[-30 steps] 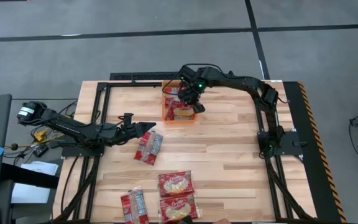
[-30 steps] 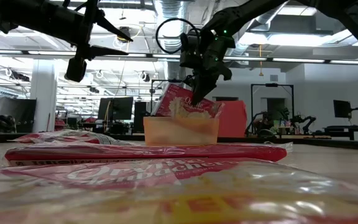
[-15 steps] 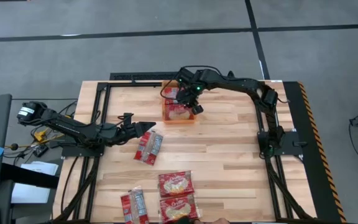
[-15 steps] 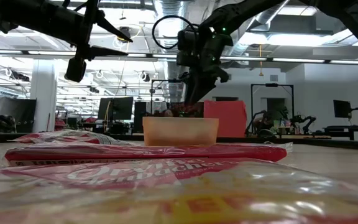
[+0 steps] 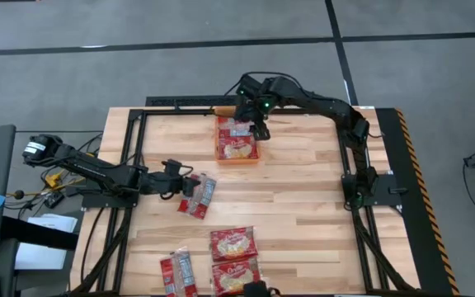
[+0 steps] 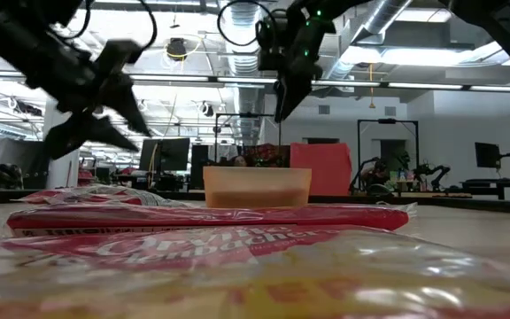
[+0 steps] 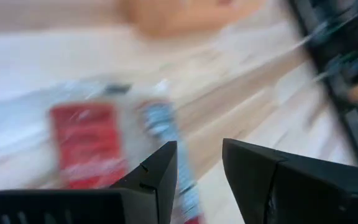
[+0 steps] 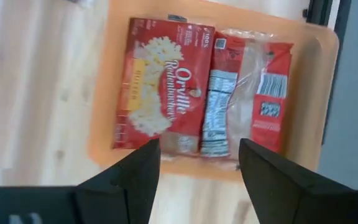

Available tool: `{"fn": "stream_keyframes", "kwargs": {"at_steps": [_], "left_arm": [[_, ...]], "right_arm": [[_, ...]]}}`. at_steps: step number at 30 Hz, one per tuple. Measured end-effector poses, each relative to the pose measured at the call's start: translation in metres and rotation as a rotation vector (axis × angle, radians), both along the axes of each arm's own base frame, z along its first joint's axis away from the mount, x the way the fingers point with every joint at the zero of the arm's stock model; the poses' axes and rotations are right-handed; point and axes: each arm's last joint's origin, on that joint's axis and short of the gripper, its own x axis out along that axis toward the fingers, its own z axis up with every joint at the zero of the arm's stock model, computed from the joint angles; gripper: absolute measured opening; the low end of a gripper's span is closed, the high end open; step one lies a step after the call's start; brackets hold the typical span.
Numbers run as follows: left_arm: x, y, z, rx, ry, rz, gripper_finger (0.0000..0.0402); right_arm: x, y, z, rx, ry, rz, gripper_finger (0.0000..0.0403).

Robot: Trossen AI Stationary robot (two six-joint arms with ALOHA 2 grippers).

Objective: Sort popcorn bags into baskets
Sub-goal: Put the red popcorn bag into the orange bin

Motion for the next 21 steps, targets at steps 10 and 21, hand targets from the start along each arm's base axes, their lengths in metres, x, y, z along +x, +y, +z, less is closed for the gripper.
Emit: {"fn": "stream_keyframes", "kwargs": {"at_steps": [10, 21], "left_arm": [[0.008, -0.001, 0.020, -0.091, 0.023, -0.215, 0.0112], [0.010, 0.004, 0.158, 0.257, 0.181, -0.354, 0.0078]], "right_arm": [[-0.030, 0.027, 0.040, 0.178, 0.039, -0.105, 0.0235], [-0.091, 0.081, 0.112, 0.338, -0.080, -0.164, 0.0235]]}}
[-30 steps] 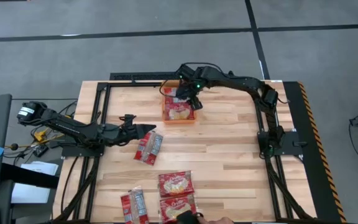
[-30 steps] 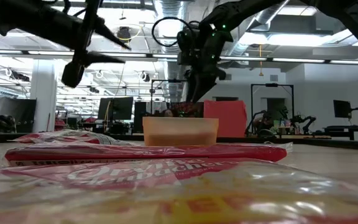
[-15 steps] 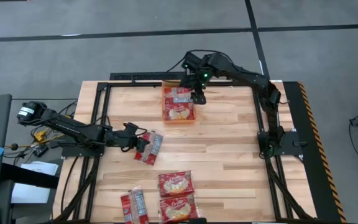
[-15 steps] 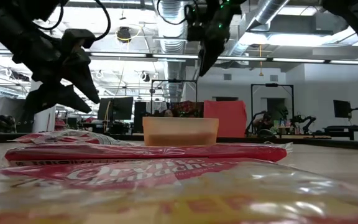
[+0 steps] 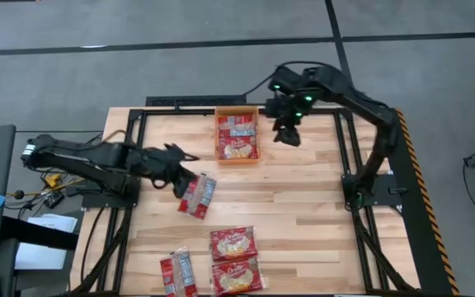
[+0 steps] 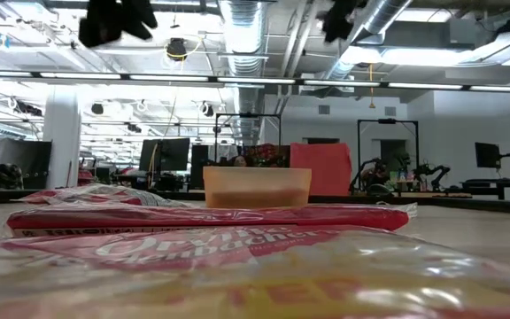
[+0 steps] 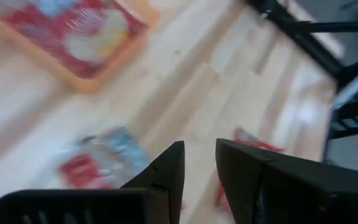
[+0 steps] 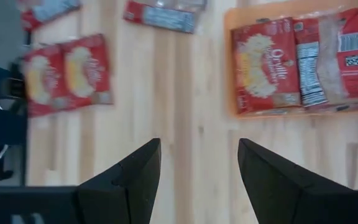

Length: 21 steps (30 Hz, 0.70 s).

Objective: Sort popcorn bags into baskets
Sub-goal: Put the red popcorn bag into the orange bin

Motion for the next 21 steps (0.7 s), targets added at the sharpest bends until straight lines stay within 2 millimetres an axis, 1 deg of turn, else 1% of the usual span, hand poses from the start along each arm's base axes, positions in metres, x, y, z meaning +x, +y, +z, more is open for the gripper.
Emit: {"fn": "stream_keyframes", "kwargs": {"at_steps": [1, 3, 5, 7, 10, 14, 18, 21], "left_arm": [[-0.005, 0.001, 0.007, 0.019, 0.028, 0.014, 0.0077], [-0.012, 0.003, 0.014, 0.026, 0.084, 0.045, 0.0077], [-0.019, 0.003, 0.011, 0.003, 0.153, 0.069, 0.0082], [-0.022, 0.003, 0.003, -0.031, 0.211, 0.077, 0.0097], [-0.023, 0.002, -0.019, -0.070, 0.290, 0.113, 0.0134], [-0.023, 0.003, -0.053, -0.071, 0.368, 0.183, 0.0196], [-0.028, 0.007, -0.090, -0.107, 0.419, 0.321, 0.0250], [-0.028, 0.006, -0.118, -0.177, 0.403, 0.351, 0.0276]], "right_arm": [[-0.008, 0.007, 0.007, 0.003, -0.010, -0.006, 0.0235], [-0.023, 0.021, 0.020, 0.014, -0.031, -0.019, 0.0235], [-0.037, 0.035, 0.033, 0.026, -0.062, -0.048, 0.0235], [-0.052, 0.050, 0.045, 0.028, -0.097, -0.077, 0.0235], [-0.075, 0.073, 0.060, -0.009, -0.139, -0.119, 0.0235], [-0.099, 0.097, 0.072, -0.085, -0.188, -0.198, 0.0235], [-0.120, 0.113, 0.081, -0.119, -0.245, -0.268, 0.0235], [-0.130, 0.122, 0.084, -0.128, -0.278, -0.311, 0.0235]]}}
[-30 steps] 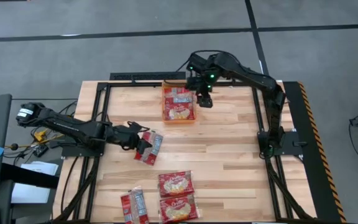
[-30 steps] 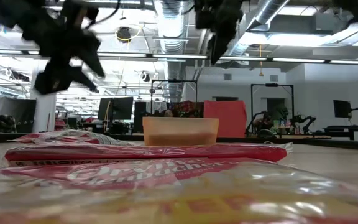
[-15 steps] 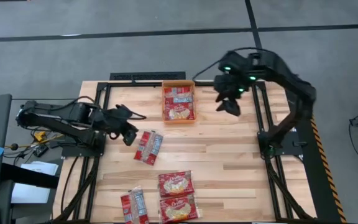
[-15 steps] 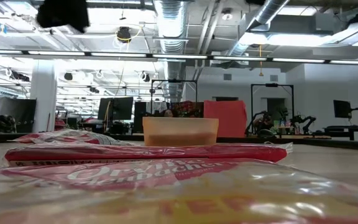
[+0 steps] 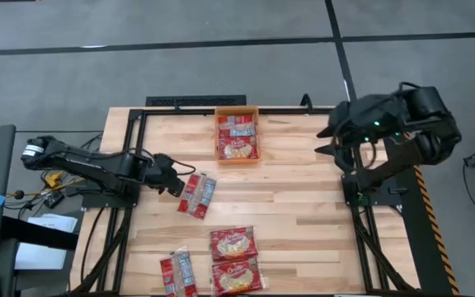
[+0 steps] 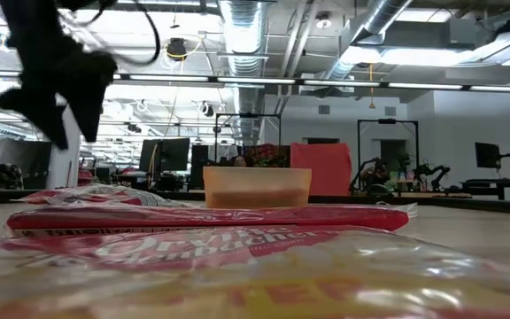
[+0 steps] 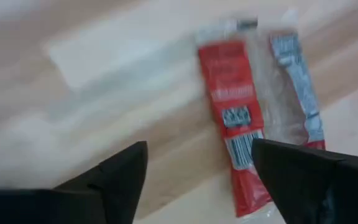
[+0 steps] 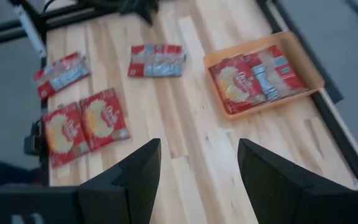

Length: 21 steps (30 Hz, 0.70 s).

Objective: Sort popcorn bags into baskets
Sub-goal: Put the red popcorn bag into the orange bin

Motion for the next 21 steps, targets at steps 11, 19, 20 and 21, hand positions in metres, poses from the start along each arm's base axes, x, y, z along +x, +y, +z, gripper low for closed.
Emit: {"fn": "stream_keyframes", "kwargs": {"at_steps": [11, 19, 20, 21], "left_arm": [[0.003, -0.003, -0.055, -0.165, -0.257, 0.060, 0.0291], [-0.005, -0.002, -0.078, -0.205, -0.315, 0.092, 0.0289], [-0.005, -0.002, -0.080, -0.217, -0.340, 0.096, 0.0287], [-0.005, -0.002, -0.083, -0.229, -0.365, 0.103, 0.0283]], "right_arm": [[0.001, 0.017, 0.000, -0.024, -0.022, -0.030, 0.0235], [0.017, 0.030, -0.008, -0.024, 0.022, 0.009, 0.0235], [0.019, 0.032, -0.008, -0.024, 0.026, 0.012, 0.0235], [0.021, 0.034, -0.009, -0.024, 0.031, 0.017, 0.0235]]}}
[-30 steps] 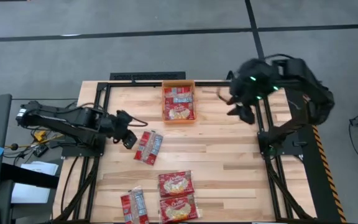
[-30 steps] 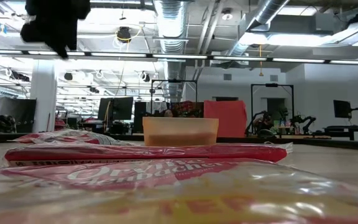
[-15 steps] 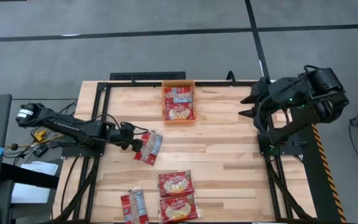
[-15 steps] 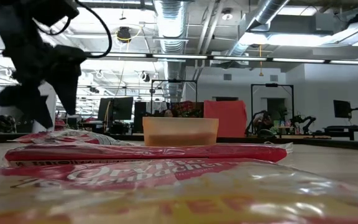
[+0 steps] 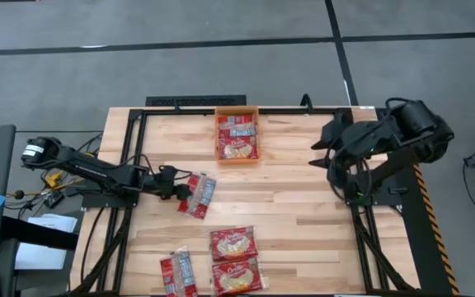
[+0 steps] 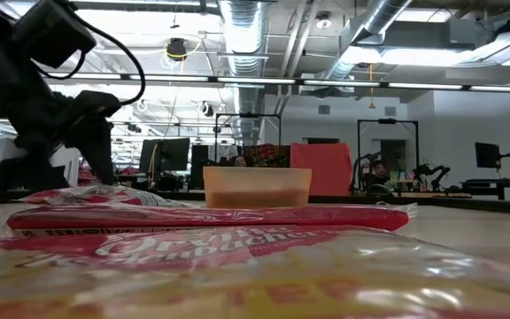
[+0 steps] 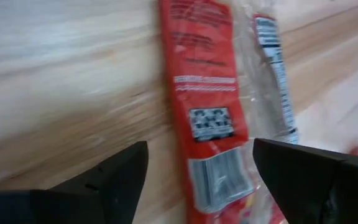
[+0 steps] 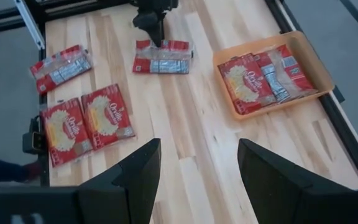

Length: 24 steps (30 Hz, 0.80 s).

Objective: Sort popcorn bags into baskets
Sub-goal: Put the red popcorn bag into the orange bin

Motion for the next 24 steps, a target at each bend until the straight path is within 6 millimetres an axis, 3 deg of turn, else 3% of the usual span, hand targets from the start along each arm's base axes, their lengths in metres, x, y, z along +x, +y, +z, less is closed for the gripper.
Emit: {"fn": "stream_keyframes", "kwargs": {"at_steps": [7, 18, 24], "left_arm": [[0.002, 0.000, -0.009, -0.018, -0.005, 0.007, 0.0222], [0.011, -0.002, -0.021, -0.043, 0.000, 0.022, 0.0016], [0.024, -0.003, -0.005, -0.082, -0.228, 0.062, 0.0009]], "right_arm": [[0.012, 0.011, -0.006, -0.027, 0.027, 0.016, 0.0235], [0.017, 0.024, -0.011, -0.051, -0.001, -0.081, 0.0220], [0.018, 0.026, -0.039, 0.020, -0.006, -0.353, 0.0207]]}}
